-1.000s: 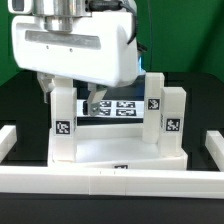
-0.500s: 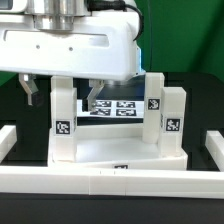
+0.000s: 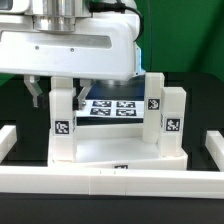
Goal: Assemble desk
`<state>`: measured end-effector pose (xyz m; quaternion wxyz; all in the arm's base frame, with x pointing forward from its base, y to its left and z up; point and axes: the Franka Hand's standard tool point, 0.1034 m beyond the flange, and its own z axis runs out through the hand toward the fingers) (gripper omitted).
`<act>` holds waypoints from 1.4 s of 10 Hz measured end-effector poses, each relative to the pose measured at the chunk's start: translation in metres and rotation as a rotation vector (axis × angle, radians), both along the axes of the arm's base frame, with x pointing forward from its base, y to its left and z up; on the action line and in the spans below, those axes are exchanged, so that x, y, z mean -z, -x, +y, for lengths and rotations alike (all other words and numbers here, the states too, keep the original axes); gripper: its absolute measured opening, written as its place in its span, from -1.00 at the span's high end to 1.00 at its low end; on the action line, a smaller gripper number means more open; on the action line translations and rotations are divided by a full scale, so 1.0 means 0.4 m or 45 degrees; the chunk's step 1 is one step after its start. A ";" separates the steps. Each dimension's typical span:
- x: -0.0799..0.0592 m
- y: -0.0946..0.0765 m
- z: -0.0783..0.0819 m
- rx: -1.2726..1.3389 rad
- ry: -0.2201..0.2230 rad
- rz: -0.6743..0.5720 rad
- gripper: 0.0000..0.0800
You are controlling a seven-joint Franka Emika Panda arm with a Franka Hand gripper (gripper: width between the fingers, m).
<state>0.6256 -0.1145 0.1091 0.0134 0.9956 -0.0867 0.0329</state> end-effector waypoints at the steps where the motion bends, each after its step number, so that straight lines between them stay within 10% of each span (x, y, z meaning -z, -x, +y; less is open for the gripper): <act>1: 0.001 0.000 0.000 0.026 -0.001 0.000 0.28; 14: 0.007 0.023 -0.050 1.567 -0.157 0.040 0.27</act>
Offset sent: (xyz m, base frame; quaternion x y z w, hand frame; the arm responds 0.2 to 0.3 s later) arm 0.0000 0.0000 0.0000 0.0000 0.0000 0.1938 0.9810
